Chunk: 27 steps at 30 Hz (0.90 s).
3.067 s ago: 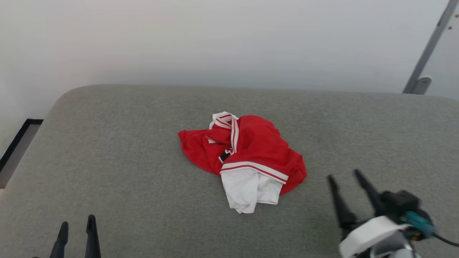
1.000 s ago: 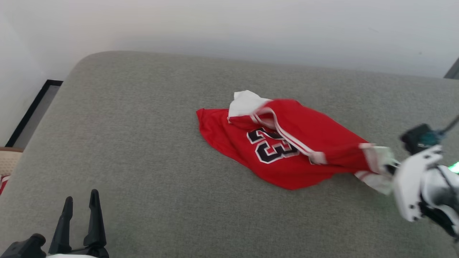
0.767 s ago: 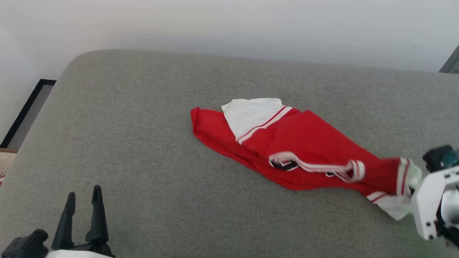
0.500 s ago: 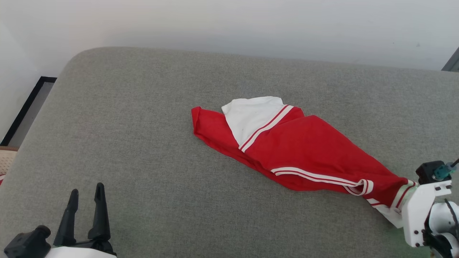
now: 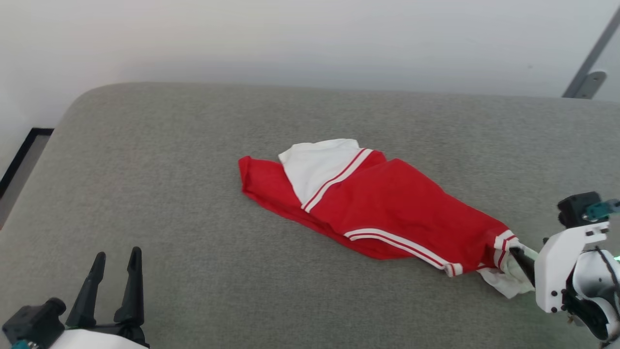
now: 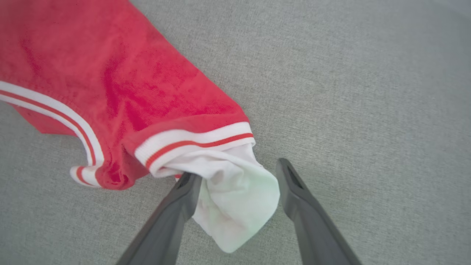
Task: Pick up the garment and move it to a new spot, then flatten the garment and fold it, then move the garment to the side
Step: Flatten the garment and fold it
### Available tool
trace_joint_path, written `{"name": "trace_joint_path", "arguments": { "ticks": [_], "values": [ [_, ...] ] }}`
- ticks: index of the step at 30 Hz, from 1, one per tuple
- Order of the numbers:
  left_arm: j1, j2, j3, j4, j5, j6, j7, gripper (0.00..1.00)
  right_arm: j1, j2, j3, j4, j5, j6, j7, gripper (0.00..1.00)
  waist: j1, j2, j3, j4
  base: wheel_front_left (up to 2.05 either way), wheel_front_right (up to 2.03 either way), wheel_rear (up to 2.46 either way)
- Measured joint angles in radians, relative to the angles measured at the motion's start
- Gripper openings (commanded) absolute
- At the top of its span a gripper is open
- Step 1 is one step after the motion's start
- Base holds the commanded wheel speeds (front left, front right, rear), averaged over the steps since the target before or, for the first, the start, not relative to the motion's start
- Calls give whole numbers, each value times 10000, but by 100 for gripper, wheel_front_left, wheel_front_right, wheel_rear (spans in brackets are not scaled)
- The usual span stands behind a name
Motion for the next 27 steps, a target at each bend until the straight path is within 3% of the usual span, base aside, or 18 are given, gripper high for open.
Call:
{"name": "trace_joint_path", "arguments": {
  "ticks": [11, 19, 27],
  "values": [
    [-908, 1425, -1198, -138, -972, 0, 748, 100, 757, 1089, -1083, -2314, -673, 0, -1160, 100, 0, 0, -77, -817, 0, 0, 0],
    [-2437, 2349, -2182, -362, -1774, 0, 2330, 100, 786, 2297, -1417, -2982, -1498, 0, -3160, 100, 0, 0, 160, -1412, 0, 0, 0],
    [-4445, 3060, -3513, 130, -2642, 0, 4347, 100, 747, 3066, -1313, -2949, -2322, 0, -5125, 100, 0, 0, 514, -2025, 0, 0, 0]
  ]
}}
